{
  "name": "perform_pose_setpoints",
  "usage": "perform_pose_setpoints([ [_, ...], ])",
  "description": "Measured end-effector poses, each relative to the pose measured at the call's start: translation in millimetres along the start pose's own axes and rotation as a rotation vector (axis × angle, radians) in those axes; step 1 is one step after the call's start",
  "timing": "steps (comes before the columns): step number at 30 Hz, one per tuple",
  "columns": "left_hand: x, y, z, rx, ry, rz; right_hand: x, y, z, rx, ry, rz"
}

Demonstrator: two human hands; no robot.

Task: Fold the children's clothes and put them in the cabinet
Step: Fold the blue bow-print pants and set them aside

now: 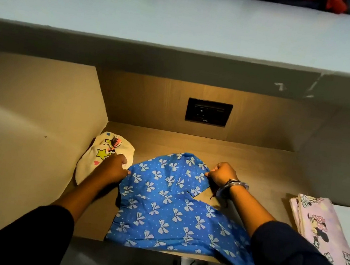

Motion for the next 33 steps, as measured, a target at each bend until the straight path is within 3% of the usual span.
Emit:
perform_pose_setpoints([
  [3,-6.0,3.2,0.6,0.122,0.024,0.035,-12.0,12.6,2.0,-0.062,-0.006,0.020],
  [7,-8.8,4.4,-8.1,0.057,-0.055,0.057,-4.0,72.2,14.5,0.069,0.267,-0.233],
  [9,-8.8,-1.4,-15.4,0.031,-0.120,0.067,14.5,98.7,27.4,0.244,0.495,-0.384],
  [12,-10.1,-11.0,-25.0,0.019,-0.183,0.100,40.9,111.2,38.5,0.696,0.775,-0.503],
  [18,-22.7,-10.3,-49.7,-0.160,-0.227,0.165,54.9,110.7,-26.7,0.910,0.763,-0.495],
  [20,-24.5,-10.1,-56.6,-0.145,-0.264,0.131,47.4,108.1,-55.5,0.794,0.607,-0.409],
  [23,-27.6,-12.2,-62.8,-0.051,-0.282,0.104,36.5,114.9,-73.3,0.401,0.431,-0.368],
  [27,-31.4,4.5,-74.2,0.081,-0.290,0.011,33.4,137.3,-53.6,0.066,0.462,-0.361],
  [33,-19.6,37.9,-111.3,0.087,-0.401,-0.102,61.6,175.0,-31.0,-0.076,0.495,-0.535],
])
Point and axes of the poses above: each hand's wrist, its own x-axis away from the middle knuckle, its own y-axis out of the back of the hand, z = x × y, the point moved 5 cm from there along -x, towards the middle knuckle, and after that the axes turned 6 degrees about z, right-handed, at the moved point
